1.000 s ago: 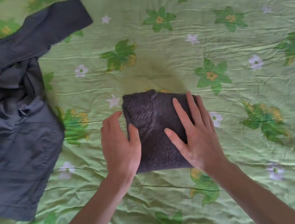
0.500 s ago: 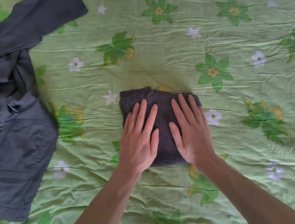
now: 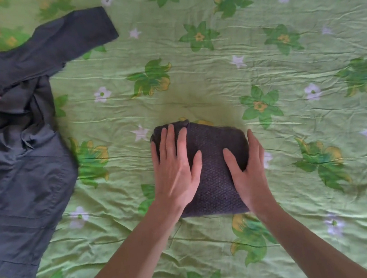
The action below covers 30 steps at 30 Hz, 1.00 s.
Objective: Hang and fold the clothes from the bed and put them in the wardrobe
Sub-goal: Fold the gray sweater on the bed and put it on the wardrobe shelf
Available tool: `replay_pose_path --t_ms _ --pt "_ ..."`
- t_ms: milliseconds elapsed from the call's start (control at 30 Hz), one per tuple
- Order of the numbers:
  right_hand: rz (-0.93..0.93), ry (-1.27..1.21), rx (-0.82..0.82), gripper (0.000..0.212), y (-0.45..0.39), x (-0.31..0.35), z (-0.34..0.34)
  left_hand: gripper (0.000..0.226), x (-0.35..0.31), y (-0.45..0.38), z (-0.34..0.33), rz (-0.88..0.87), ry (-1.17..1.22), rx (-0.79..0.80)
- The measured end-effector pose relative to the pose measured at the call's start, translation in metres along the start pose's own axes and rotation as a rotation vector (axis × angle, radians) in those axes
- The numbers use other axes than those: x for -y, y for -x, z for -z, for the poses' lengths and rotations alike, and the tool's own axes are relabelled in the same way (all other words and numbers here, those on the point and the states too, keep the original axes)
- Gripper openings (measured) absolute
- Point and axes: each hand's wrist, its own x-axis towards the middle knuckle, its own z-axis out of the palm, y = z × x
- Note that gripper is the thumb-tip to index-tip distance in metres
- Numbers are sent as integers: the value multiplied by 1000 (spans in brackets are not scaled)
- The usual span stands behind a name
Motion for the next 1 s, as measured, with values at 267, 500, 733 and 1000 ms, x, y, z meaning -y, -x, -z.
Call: replay_pose_path --t_ms 267,500,733,1000 --pt "-366 -369 41 113 -10 0 23 88 -3 12 1 461 338 -99" --pt "-346 -154 210 99 7 15 25 82 11 8 30 971 891 212" --pt "-324 -285 155 88 26 46 32 70 12 11 75 842 1117 282" --pt "-346 -383 50 113 86 159 118 103 -43 23 201 591 1227 269"
